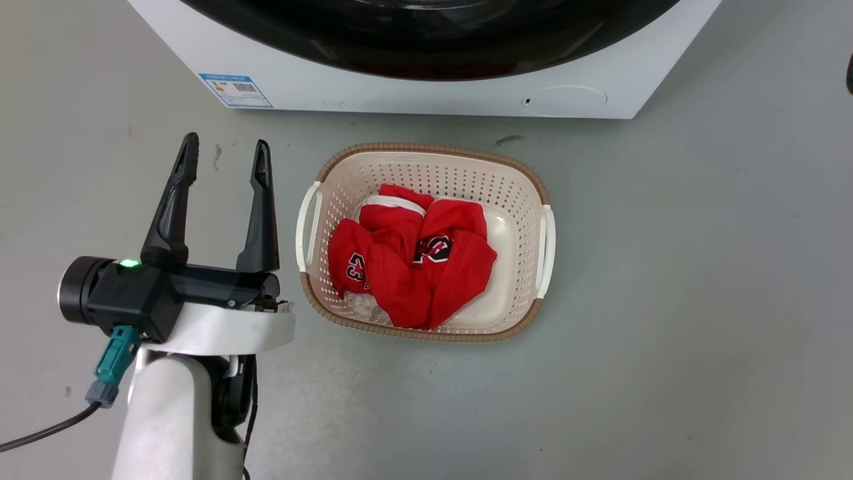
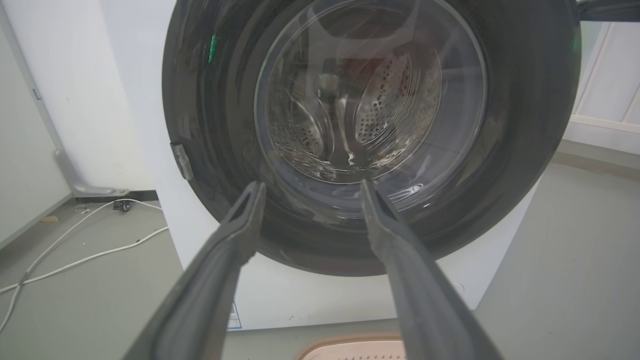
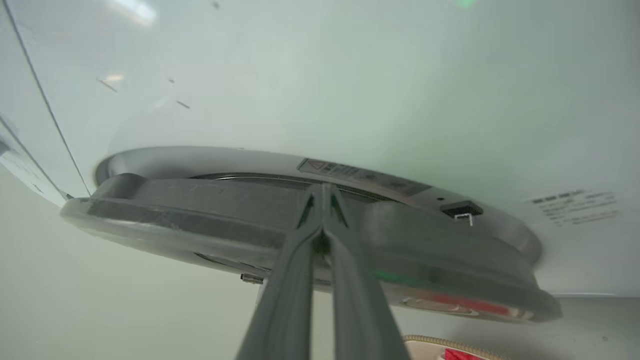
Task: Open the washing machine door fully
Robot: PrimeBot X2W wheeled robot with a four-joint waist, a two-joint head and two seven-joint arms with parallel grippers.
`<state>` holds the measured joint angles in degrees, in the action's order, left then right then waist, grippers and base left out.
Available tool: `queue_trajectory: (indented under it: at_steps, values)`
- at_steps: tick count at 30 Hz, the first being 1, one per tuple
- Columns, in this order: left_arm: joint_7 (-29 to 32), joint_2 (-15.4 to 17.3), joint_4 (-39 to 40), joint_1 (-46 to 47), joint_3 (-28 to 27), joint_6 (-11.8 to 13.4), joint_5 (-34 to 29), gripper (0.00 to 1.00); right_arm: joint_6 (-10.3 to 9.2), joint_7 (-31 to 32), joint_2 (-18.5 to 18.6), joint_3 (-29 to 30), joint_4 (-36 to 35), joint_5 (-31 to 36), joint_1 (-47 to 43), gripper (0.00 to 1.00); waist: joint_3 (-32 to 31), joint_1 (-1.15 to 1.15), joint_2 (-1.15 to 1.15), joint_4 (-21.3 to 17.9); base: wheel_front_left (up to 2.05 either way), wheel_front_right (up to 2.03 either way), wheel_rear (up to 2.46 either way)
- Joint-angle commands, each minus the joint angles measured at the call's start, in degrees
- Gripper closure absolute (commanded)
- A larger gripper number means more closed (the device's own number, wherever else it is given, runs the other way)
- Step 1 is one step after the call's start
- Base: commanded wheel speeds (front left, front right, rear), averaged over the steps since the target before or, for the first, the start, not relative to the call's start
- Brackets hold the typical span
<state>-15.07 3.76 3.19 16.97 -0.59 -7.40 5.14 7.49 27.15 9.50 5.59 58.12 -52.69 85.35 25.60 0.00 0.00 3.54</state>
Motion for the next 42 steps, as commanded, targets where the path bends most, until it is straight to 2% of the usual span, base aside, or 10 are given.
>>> queue_trajectory:
  at_steps: [1,14,20,32,42]
  values:
    - [-0.14,0.19,0.30,1.15,0.12,-0.13,-0.16,0.00,0.00,1.51,-0.20,0.19,0.61,0.66,1.39,1.00,0.75,0.00,0.00,0.23,0.00,0.00,0.00]
    - [-0.14,0.53,0.92,2.34,0.21,-0.15,-0.20,0.00,0.01,9.70,-2.52,3.47,2.91,3.92,5.26,1.00,3.42,0.00,0.00,-0.34,0.00,0.00,0.00]
    - [-0.14,0.28,0.45,2.74,0.53,-0.14,0.31,0.00,0.01,14.47,-2.70,5.15,0.91,4.03,3.39,1.00,2.93,0.00,0.00,-0.17,0.00,0.00,0.00]
    - [-0.14,-0.06,-1.29,0.14,-0.10,-0.14,0.36,0.00,0.01,27.10,-4.95,7.34,-9.72,2.70,-6.88,1.00,-2.28,0.00,0.00,-0.25,0.00,0.00,0.00]
    - [-0.14,-0.52,-3.85,-4.55,0.34,-0.15,0.09,0.00,0.01,36.63,-6.68,8.59,-21.40,-0.89,-21.97,1.00,-11.07,0.00,0.00,0.31,0.00,0.00,0.00]
